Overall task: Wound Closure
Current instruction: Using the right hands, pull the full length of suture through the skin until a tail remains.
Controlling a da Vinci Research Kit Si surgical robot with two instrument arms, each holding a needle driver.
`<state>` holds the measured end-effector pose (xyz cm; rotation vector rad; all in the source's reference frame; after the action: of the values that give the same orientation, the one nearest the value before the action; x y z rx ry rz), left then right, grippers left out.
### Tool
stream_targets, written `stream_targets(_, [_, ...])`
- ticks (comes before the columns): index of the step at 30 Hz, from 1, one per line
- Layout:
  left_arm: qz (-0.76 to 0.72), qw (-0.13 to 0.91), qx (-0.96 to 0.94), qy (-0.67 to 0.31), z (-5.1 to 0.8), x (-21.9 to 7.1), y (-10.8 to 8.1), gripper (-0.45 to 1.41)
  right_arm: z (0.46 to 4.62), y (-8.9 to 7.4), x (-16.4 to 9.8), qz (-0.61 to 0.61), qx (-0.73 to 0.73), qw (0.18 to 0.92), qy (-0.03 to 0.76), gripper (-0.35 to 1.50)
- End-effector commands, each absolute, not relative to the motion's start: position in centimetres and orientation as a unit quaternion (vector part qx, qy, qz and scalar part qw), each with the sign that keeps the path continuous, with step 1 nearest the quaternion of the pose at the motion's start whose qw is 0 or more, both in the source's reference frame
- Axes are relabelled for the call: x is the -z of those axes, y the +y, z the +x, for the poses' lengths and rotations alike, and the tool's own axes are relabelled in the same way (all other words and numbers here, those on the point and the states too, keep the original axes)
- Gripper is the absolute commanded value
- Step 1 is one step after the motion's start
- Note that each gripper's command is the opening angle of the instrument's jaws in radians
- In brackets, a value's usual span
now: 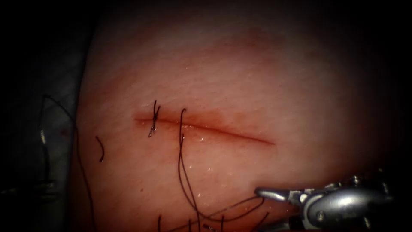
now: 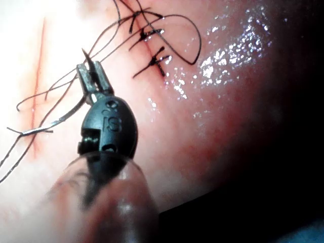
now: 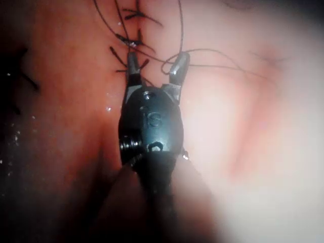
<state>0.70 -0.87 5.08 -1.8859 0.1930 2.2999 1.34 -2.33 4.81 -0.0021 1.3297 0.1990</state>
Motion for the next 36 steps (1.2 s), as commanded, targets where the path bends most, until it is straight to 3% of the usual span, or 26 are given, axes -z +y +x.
stream_targets(1, [-0.629,0.087,-0.77,0.069,0.72,-5.1,-0.9,-0.45,1.24,-2.5,-4.7,0.013,-0.093,0.781,0.618,1.48])
stream_targets(11, [-0.608,0.133,-0.775,0.106,1.48,-5.2,-0.6,-0.45,0.54,-2.6,-4.0,0.057,-0.111,0.754,0.645,1.48])
stream_targets(17, [-0.592,0.147,-0.783,0.121,1.64,-5.3,-0.5,-0.45,0.41,-2.4,-4.1,0.053,-0.125,0.747,0.651,1.46])
stream_targets(21, [-0.597,0.145,-0.779,0.124,1.51,-5.3,-0.6,-0.45,0.7,-2.2,-4.4,0.041,-0.145,0.761,0.632,1.33])
stream_targets(24, [-0.61,0.133,-0.771,0.124,1.33,-5.2,-0.6,-0.45,1.17,-2.0,-5.0,0.0,-0.136,0.783,0.607,1.3])
stream_targets(28, [-0.618,0.126,-0.768,0.111,1.15,-5.3,-0.7,-0.45,1.53,-1.8,-5.5,-0.026,-0.143,0.797,0.586,1.4])
stream_targets(36, [-0.623,0.112,-0.769,0.086,0.78,-5.5,-0.7,-0.45,2.12,-1.6,-6.3,-0.035,-0.134,0.821,0.554,1.4])
